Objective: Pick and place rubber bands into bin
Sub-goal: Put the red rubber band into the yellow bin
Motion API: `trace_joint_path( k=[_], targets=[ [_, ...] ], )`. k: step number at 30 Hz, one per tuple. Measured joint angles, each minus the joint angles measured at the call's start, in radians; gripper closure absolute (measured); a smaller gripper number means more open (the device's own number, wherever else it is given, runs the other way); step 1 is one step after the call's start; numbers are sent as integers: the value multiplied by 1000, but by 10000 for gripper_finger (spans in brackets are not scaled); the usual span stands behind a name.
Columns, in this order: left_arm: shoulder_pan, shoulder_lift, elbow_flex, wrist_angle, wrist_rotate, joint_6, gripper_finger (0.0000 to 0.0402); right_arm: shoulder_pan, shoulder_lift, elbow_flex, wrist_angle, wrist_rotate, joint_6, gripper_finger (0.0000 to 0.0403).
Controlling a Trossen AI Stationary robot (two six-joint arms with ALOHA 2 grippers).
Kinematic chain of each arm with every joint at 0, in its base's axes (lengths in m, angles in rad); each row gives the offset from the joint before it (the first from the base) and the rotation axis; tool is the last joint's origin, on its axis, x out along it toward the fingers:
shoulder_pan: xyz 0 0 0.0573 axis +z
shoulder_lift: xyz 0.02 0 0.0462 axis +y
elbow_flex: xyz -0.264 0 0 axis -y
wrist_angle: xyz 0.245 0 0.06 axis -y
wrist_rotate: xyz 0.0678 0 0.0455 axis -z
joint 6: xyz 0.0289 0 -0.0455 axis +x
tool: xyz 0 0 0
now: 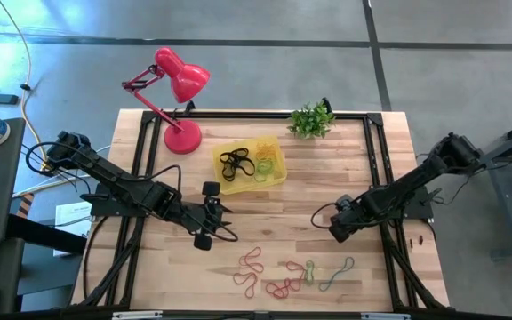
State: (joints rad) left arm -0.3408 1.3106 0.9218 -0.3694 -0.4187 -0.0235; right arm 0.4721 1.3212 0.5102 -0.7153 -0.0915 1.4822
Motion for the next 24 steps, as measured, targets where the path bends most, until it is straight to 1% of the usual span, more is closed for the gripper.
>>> trace_joint_path(
  k=[1, 3, 6, 13, 24],
  targets=[
    [0, 0, 0, 0, 0, 0, 266, 0, 1, 3, -1, 1, -8, 390],
    [0, 0, 0, 0, 0, 9, 266, 0, 1, 10, -5, 6, -20, 398],
    [0, 0, 0, 0, 0, 16, 266, 1, 3, 23, -21, 19, -21, 394],
    [0, 0, 0, 0, -2, 19, 266, 0, 3, 74, -34, 85, -51, 400],
    [0, 0, 0, 1, 6, 19, 266, 0, 2, 186, -110, 197, -110, 402]
  ],
)
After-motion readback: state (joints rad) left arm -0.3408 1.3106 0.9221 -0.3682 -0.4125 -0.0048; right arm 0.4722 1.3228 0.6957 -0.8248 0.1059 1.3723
